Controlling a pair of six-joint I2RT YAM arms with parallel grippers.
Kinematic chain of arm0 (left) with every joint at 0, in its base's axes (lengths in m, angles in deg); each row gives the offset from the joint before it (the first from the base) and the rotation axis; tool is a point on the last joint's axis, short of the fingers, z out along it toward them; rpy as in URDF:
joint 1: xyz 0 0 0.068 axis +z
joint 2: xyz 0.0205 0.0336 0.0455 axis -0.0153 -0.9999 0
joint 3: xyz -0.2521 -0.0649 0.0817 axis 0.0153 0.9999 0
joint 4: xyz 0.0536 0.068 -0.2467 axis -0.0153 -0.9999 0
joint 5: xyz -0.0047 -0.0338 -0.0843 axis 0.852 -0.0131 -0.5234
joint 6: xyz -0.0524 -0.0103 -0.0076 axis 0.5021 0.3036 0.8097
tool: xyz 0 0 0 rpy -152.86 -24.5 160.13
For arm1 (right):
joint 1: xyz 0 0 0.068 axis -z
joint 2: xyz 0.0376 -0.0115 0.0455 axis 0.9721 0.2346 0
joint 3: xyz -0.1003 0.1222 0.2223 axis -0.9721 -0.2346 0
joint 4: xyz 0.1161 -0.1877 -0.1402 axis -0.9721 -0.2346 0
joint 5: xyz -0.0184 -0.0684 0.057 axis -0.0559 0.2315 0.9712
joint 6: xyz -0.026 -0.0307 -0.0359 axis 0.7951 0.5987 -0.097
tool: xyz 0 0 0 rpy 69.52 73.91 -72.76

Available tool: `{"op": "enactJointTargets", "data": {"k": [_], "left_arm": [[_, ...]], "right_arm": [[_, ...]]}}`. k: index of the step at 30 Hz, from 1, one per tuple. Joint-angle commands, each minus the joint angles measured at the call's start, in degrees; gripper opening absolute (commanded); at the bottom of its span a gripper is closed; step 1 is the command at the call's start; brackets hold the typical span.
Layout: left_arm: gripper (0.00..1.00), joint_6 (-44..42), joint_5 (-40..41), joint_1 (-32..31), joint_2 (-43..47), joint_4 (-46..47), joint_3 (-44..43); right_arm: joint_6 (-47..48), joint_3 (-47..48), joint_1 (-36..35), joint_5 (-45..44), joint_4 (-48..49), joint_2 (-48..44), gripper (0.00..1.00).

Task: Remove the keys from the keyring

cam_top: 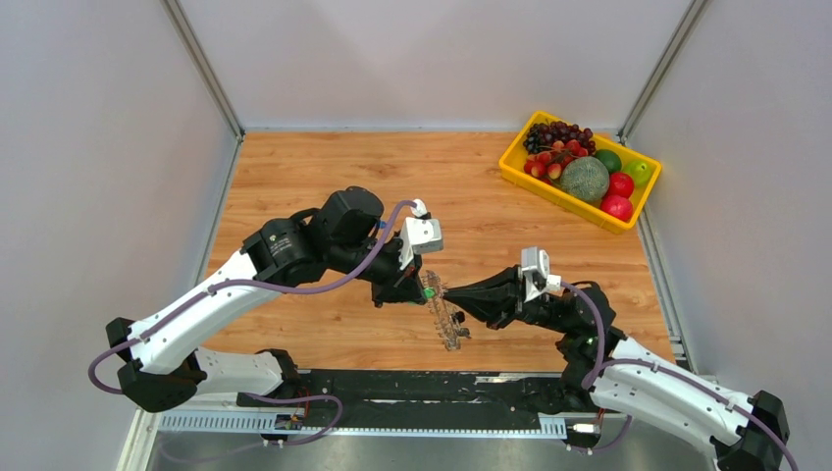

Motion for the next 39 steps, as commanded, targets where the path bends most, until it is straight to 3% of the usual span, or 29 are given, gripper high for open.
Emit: {"op": "enactJointTargets", "data": {"k": [1, 4, 6, 9, 13, 19, 27, 39], "left_arm": [[0.0, -0.7, -1.4, 0.0, 1.2, 1.0, -1.2], [0.0, -0.3, -1.7, 0.0, 1.5, 1.2, -0.5], [0.0, -0.4, -1.3, 0.0, 1.8, 1.2, -0.1], [0.0, -0.4, -0.9, 0.0, 2.1, 1.1, -0.3], [0.0, -0.6, -0.8, 0.0, 2.0, 0.7, -1.0], [0.0, -0.8, -1.1, 0.0, 1.9, 0.4, -1.2], [0.0, -0.6, -1.4, 0.0, 1.6, 0.3, -1.4], [0.0, -0.6, -1.7, 0.0, 1.5, 0.3, -1.5]], "right_arm": [[-7.8, -3.9, -0.1, -6.1, 12.7, -2.0, 0.0], [-9.4, -6.3, -0.2, -7.2, 16.6, -2.7, 0.0], [-8.0, -5.1, -0.1, -5.9, 13.1, -2.5, 0.0], [-5.7, -1.9, -0.1, -4.9, 4.3, -1.6, 0.2], [-2.8, -0.8, -0.2, -4.2, -1.6, -2.5, 0.36], [3.9, 2.4, -0.2, -2.4, -8.5, -3.7, 0.49], [8.9, 9.1, -0.1, 3.5, -12.9, 1.7, 0.55], [11.2, 12.7, -0.3, 8.2, -13.0, 8.0, 0.47]]}}
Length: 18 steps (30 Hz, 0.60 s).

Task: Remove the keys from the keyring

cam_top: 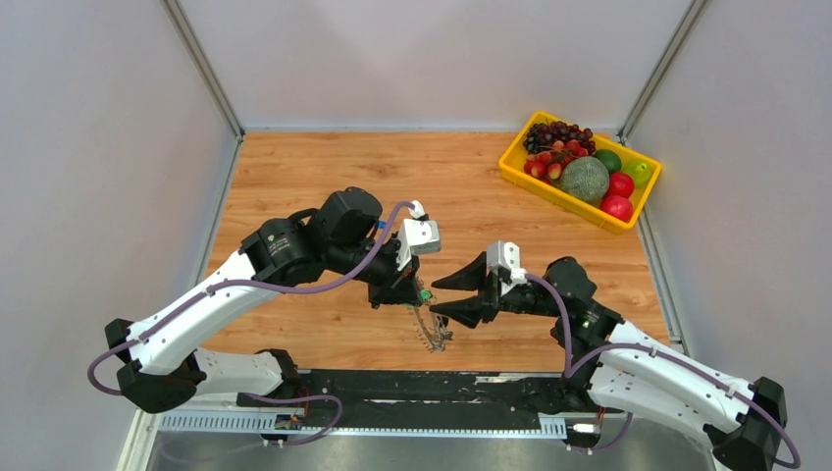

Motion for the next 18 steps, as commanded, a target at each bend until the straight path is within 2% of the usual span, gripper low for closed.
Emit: {"op": "enactJointTargets", "data": {"k": [1, 6, 7, 10, 12, 13, 18], "left_arm": [[0.0, -0.7, -1.6, -0.1, 1.2, 1.8, -1.6], [0.0, -0.9, -1.5, 0.0, 1.2, 1.8, -1.6], [0.0, -0.9, -1.5, 0.0, 1.1, 1.8, -1.5], [0.0, -0.9, -1.3, 0.0, 1.0, 1.7, -1.6], [0.0, -1.0, -1.1, 0.0, 1.0, 1.6, -1.8], [0.0, -1.0, -1.0, 0.0, 1.1, 1.6, -1.8], [0.0, -1.2, -0.4, 0.0, 1.7, 1.5, -1.7]], "right_arm": [[1.4, 3.2, 0.0, 3.0, 1.4, 1.0, 0.47], [0.8, 3.0, 0.0, 4.0, 3.2, 1.4, 0.42], [0.8, 3.0, 0.0, 4.2, 3.2, 1.4, 0.38], [0.8, 3.0, 0.0, 4.4, 3.1, 1.6, 0.13], [0.8, 2.8, -0.1, 4.2, 2.7, 1.4, 0.03], [0.8, 2.6, -0.1, 3.8, 2.4, 1.2, 0.0], [0.2, 0.8, 0.0, 0.3, 1.2, -2.2, 0.0]]}}
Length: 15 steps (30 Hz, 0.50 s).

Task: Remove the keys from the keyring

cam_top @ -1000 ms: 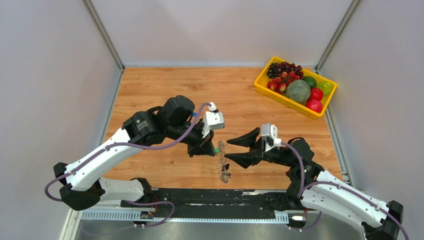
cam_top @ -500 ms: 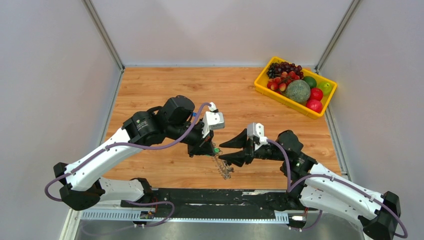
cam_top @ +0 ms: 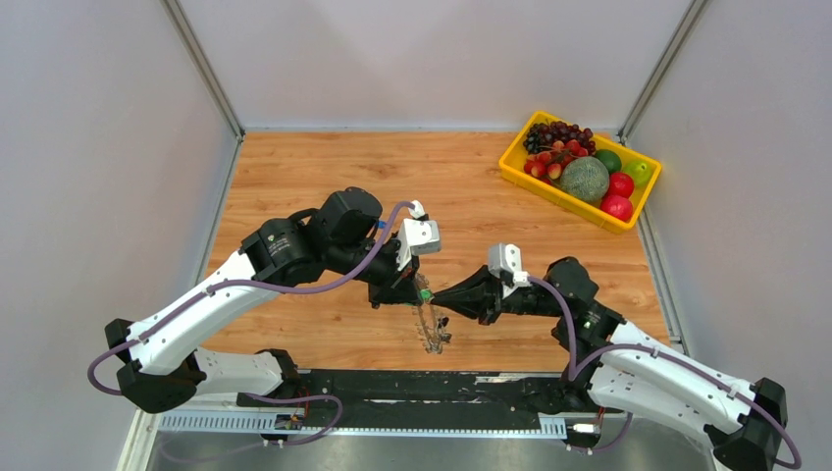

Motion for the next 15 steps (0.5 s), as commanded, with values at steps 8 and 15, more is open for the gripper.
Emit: {"op": "enactJointTargets", "data": {"k": [8, 15], "left_arm": [[0.0, -0.9, -0.9, 0.0, 1.7, 1.6, -1.2], [0.0, -0.7, -0.8, 0.0, 2.0, 1.4, -1.6]], "right_arm": [[-9.6, -10.0, 0.0, -11.7, 15.9, -13.0, 0.0], [-10.2, -10.1, -0.1, -9.9, 14.3, -12.1, 0.18]]}}
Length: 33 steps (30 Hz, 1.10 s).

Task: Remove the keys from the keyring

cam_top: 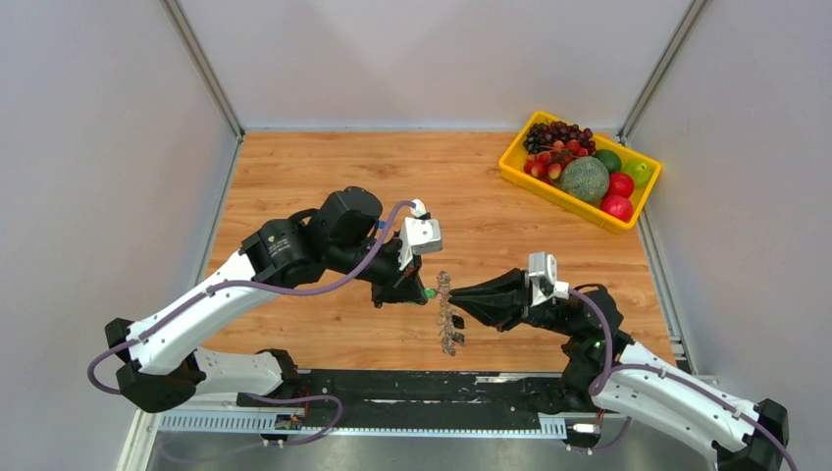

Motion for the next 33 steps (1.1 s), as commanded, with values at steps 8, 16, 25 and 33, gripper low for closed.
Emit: {"op": "enactJointTargets", "data": {"k": [8, 16, 25, 33], "left_arm": [[0.0, -0.6, -1.0, 0.2, 2.0, -1.5, -2.0], [0.0, -0.4, -1.6, 0.2, 1.9, -1.4, -2.1], [0.0, -0.3, -1.9, 0.2, 1.8, -1.6, -2.3], [0.0, -0.6, -1.6, 0.1, 1.6, -1.5, -1.8]], "right_arm": [[5.6, 5.5, 0.0, 2.3, -9.5, 1.8, 0.52], [11.4, 11.3, 0.0, 7.0, -13.2, 7.2, 0.51], [13.3, 14.7, 0.0, 10.5, -13.2, 12.8, 0.41], [12.3, 14.1, 0.0, 11.5, -10.5, 13.3, 0.37]]}}
